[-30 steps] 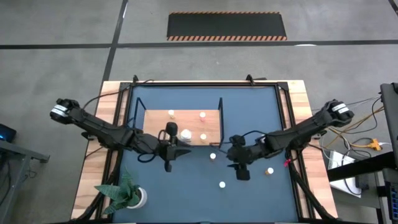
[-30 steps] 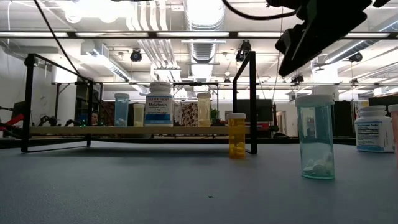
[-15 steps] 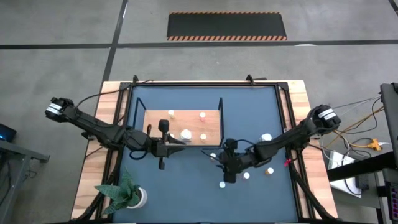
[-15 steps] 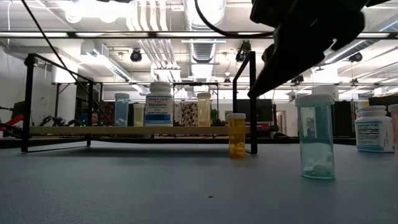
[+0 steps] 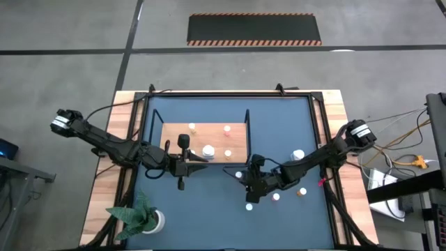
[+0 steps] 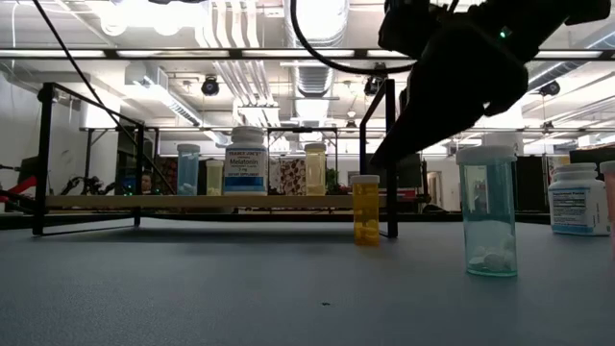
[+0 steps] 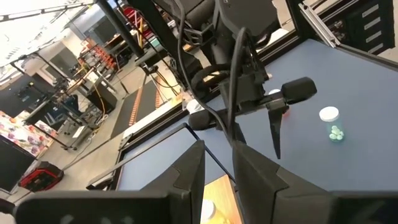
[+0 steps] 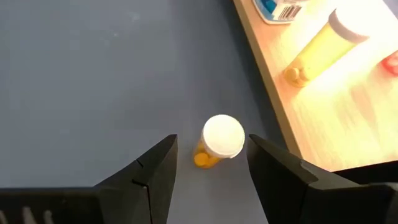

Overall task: Pick and place medicine bottles onto shelf by color
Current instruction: Put the top orange pill bottle on the shelf

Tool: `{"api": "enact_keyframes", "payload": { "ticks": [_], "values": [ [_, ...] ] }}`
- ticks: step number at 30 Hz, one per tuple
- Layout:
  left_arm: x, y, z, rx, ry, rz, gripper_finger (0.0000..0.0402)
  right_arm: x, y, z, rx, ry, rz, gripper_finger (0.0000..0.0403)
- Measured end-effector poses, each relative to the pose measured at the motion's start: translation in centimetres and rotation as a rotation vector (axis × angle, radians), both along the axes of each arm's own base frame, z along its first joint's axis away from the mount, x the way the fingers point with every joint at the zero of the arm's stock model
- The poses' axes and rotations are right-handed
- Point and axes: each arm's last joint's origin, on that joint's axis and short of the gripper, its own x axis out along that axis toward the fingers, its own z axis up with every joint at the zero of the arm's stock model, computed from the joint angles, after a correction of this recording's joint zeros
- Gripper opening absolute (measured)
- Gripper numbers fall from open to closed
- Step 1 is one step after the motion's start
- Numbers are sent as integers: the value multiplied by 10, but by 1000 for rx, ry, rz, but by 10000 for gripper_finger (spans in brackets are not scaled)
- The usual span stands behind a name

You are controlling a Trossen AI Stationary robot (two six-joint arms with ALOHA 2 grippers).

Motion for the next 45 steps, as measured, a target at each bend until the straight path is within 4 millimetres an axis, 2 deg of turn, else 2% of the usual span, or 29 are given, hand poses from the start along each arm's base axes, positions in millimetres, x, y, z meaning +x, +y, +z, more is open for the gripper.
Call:
{"api": "enact_keyframes", "payload": {
  "ticks": [8, 16, 25, 37, 45],
  "values": [
    [0, 0, 0, 0, 0, -1, 65, 4, 0, -15, -43, 16, -32, 178],
    [0, 0, 0, 1, 1, -1, 65, 9, 2, -21, -48, -7, -39, 177],
    [0, 0, 0, 0, 0, -1, 65, 10, 2, -21, -64, -29, -54, 170],
    [0, 0, 0, 0, 1, -1, 65, 10, 2, -21, -64, -28, -55, 109],
    [0, 0, 0, 0, 1, -2, 65, 9, 2, -14, -23, -37, -33, 113]
  ]
}}
